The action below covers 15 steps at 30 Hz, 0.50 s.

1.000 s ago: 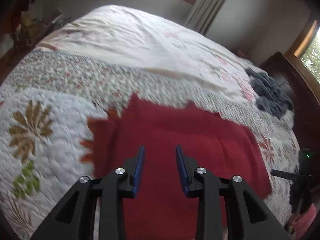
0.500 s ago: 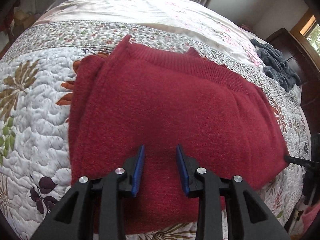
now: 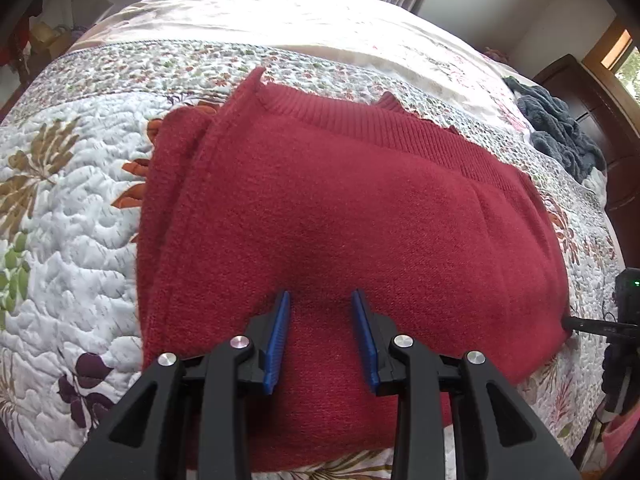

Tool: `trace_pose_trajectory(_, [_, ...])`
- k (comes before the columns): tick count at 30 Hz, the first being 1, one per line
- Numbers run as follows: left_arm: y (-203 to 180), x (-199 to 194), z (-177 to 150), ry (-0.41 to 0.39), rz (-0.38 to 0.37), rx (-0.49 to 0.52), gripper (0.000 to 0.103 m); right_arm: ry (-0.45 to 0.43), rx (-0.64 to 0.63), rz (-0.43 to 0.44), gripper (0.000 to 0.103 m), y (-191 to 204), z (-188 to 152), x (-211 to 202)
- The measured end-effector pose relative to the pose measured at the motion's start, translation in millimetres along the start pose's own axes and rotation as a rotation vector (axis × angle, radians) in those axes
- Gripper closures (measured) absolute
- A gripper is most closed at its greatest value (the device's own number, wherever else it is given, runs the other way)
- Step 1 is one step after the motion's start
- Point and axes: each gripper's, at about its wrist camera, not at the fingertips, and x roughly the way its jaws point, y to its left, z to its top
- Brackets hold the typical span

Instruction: Fold small clothes

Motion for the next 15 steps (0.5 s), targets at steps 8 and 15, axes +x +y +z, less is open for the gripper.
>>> trace_pose_trajectory(8, [-37, -10, 23, -0.049, -0.025, 0.023, 0.054, -0.090, 0.032, 0.109, 0.060, 2, 38, -26])
trace_pose_trajectory(15, [-55, 14, 42, -0.034, -0.023, 0.019, 0.054, -0.028, 0.149, 0.230, 0.054, -26, 62, 11])
